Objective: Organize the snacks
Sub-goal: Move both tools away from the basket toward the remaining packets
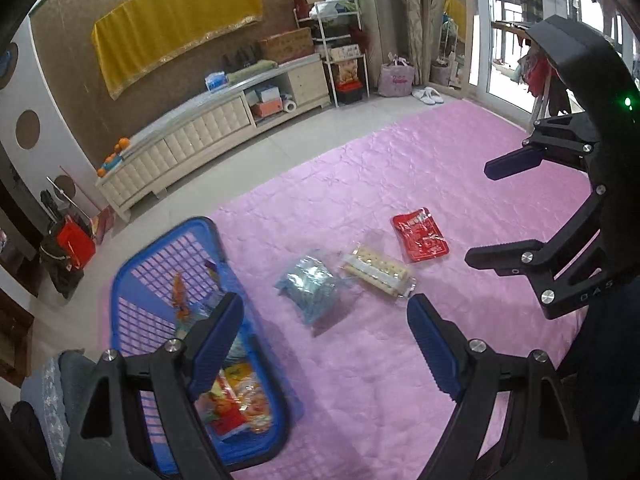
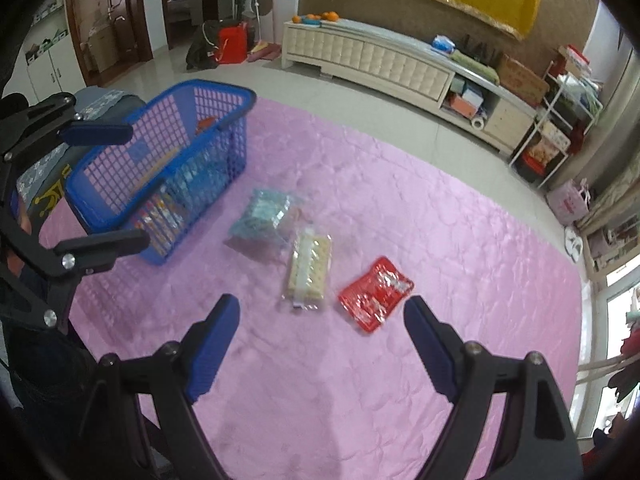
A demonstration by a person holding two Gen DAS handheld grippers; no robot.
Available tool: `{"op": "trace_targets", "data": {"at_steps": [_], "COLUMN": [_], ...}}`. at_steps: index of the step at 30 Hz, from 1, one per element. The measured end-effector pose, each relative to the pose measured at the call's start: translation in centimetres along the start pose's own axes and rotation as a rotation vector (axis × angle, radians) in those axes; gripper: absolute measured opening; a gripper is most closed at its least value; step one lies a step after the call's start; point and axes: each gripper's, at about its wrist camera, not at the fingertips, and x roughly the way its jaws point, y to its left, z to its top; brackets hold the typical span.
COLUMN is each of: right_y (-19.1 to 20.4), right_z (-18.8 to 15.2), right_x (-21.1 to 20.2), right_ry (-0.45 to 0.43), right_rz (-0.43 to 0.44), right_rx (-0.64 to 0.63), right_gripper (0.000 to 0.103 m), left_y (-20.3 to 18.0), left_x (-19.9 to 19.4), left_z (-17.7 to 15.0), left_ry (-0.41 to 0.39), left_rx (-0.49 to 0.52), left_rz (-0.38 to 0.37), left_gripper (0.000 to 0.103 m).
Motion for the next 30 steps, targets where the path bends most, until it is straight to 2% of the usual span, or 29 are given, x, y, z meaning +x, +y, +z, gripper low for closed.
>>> {"op": "trace_targets", "data": {"at_steps": [8,16,26,30], "right_y": [-3.0,-5.4,-7.5,-7.9], "right_z": [-2.0,-2.8,-3.1,-2.9], "right_x": [2.3,5.0,9.6,10.1], "right_ry": [0.009,0.004,0.026,0.033], "right_rz": [0.017,-0.006,0.005,-0.025], "right_rx": [-0.003,-0.035,-0.026,-0.040], "right_gripper": [0.087,0.087,0.087,0.087], "left_y": [-3.0,-5.0,-4.6,-4.1], "left_x": [3.9,8.4,14.6,17.0], "left_z": [1.0,2.4,3.1,3.2], "left_ry": [0.085,0.169,0.304,0.372], "left_rx": [-0.043,-0.027,-0.121,-0.194], "left_rz": [0.001,0.004,-0.045,-0.067], "left_gripper": [0.082,0.082,0.082,0.082]}}
